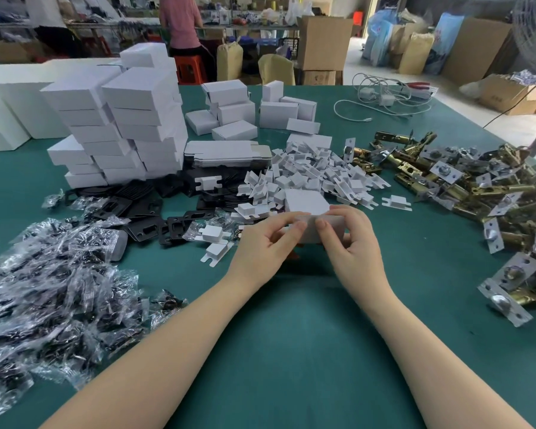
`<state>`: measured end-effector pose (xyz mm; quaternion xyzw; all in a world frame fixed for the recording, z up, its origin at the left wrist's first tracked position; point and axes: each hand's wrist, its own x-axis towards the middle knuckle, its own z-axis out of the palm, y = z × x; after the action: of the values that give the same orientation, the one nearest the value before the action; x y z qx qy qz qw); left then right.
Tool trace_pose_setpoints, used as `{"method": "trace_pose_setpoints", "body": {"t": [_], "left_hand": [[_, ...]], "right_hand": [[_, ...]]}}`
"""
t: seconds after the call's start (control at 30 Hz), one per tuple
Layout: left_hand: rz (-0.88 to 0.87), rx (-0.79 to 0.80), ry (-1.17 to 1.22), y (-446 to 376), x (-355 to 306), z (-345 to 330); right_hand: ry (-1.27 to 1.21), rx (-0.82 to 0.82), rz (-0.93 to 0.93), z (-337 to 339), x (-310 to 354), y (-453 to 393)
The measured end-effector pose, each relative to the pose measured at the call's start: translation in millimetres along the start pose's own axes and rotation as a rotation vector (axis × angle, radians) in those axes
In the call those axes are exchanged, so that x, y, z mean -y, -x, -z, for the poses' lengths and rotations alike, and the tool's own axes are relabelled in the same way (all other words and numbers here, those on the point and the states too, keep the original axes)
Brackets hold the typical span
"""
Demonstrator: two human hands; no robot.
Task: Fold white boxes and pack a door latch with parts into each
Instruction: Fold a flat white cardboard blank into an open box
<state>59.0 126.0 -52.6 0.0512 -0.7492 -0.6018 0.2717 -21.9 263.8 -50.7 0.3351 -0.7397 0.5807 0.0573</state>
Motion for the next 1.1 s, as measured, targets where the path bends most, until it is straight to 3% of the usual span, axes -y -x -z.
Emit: {"method": "trace_pose_setpoints", "body": {"t": [0.2,0.27,0.37,0.6,0.7,0.77,0.9,0.93,1.1], "left_hand": [[-0.031,-0.006,0.013,1,0,-9],[-0.054,0.039,-0.038,2,2,-12],[-0.035,0.031,-0.045,2,3,-13],[0.021,0.0,-0.109,3,-1,-11],[0.034,0.043,-0.277,5,0,-11],[-0.06,0.041,-0.474,6,-1,-11],[-0.629,-0.203,-0.78,-2,-2,-3],[-0.661,-0.221,-0.832,-5,0,-1],[-0.501,-0.093,-0.908,-4,0,8]], "right_hand": [[-0.434,-0.14,-0.376,-5,4,1],[-0.702,-0.119,-0.498,-5,5,-2],[-0.822,-0.056,-0.548,-2,6,-5],[-0.802,-0.116,-0.574,-6,4,-3],[-0.683,-0.182,-0.529,-6,2,-4],[-0.559,-0.205,-0.455,-1,1,-6],[-0.292,-0.139,-0.235,12,-1,-10],[-0.238,-0.112,-0.194,13,-1,-9],[-0.19,-0.038,-0.08,8,6,-2]]}}
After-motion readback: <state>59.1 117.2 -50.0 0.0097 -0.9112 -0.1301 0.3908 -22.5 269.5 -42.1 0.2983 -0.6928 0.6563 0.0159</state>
